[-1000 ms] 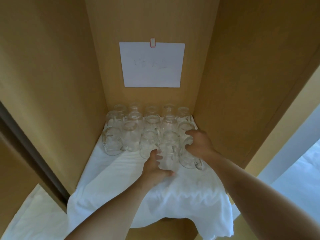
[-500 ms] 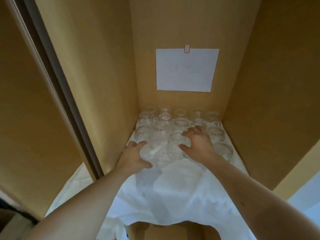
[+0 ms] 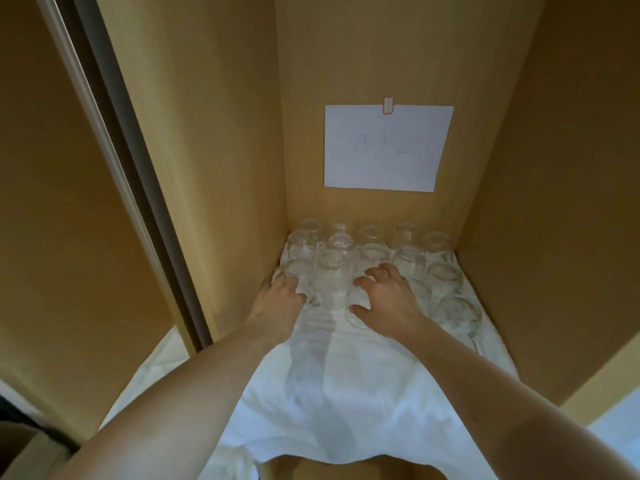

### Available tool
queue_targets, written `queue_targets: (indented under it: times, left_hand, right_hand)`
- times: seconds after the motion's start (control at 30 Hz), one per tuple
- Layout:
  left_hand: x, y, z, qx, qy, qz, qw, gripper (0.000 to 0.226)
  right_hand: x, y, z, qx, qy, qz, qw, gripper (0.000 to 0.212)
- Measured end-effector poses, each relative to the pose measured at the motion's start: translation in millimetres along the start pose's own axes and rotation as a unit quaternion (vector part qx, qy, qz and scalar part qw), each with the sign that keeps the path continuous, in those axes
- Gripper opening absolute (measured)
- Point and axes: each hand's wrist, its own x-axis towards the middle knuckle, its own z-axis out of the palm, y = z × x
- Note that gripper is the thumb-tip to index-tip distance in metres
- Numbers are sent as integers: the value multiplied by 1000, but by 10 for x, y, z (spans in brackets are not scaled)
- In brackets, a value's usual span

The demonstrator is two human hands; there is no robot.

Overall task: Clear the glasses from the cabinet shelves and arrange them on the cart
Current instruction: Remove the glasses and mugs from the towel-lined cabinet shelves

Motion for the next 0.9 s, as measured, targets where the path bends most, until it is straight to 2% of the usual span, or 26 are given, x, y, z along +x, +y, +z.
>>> queue_targets:
  times: [0.13, 0.37, 0.5, 0.63, 0.9]
  left_hand:
    - [118, -46, 86, -63, 48, 27, 996, 73]
    - [165, -114, 146, -103, 67, 36, 992, 79]
    - [92, -113, 128, -60, 36, 10, 997, 83]
    - [0, -84, 75, -104, 4, -46, 994, 95]
    - [-303, 134, -181, -246, 103, -102, 958, 80]
  right_hand:
    - [7, 13, 73, -14, -14, 8, 1000, 60]
    - [106, -90, 66, 4, -23, 14, 1000, 61]
    - [91, -113, -10, 17, -17, 14, 1000, 63]
    - [0, -52, -108, 21, -13, 11, 1000, 63]
    - [-274, -23, -193, 39, -1, -40, 998, 67]
